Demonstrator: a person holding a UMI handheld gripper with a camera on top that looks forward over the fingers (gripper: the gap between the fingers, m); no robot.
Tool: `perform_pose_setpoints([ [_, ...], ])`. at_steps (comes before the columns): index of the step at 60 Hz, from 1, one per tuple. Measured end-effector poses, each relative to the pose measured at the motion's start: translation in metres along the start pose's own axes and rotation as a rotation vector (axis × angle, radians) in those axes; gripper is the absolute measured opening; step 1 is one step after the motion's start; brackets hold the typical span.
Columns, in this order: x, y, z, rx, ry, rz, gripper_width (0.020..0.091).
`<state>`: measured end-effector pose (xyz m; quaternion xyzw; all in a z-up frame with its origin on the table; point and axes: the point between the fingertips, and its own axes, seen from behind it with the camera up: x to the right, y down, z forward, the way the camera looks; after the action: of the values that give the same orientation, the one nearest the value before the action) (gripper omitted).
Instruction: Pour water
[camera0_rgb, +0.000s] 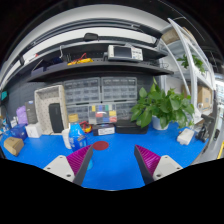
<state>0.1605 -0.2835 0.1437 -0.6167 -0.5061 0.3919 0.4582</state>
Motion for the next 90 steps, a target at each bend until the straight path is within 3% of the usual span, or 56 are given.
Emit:
perform_pose_setpoints([
  [20,-0.098,0.059,0.02,0.031,-0.207,-0.026,0.0867],
  [43,-0.121,0.032,0.1,0.107,-0.185,-0.109,0.085],
  [50,-0.127,0.024,0.107,0.141,-0.193,-0.141,0.0756],
  [53,-0.128,0.022,0.11,0.153,-0.187,-0.151,0.0639],
  [57,-0.125,0.02,0.115,0.171,-0.172,-0.172,0.0583],
  [58,-0.126,0.019,0.114,0.177,-0.166,-0.179,0.0531],
  [65,-0.128,0.018,0.114,0.192,-0.177,-0.175,0.048],
  [69,-0.131,0.019,0.115,0.188,-0.187,-0.182,0.0401],
  [70,-0.131,0.019,0.115,0.188,-0.189,-0.185,0.0416],
  [71,-0.132,0.019,0.116,0.187,-0.191,-0.187,0.0372],
  [90,-0.132,0.013,0.131,0.131,-0.204,-0.332,0.0371],
])
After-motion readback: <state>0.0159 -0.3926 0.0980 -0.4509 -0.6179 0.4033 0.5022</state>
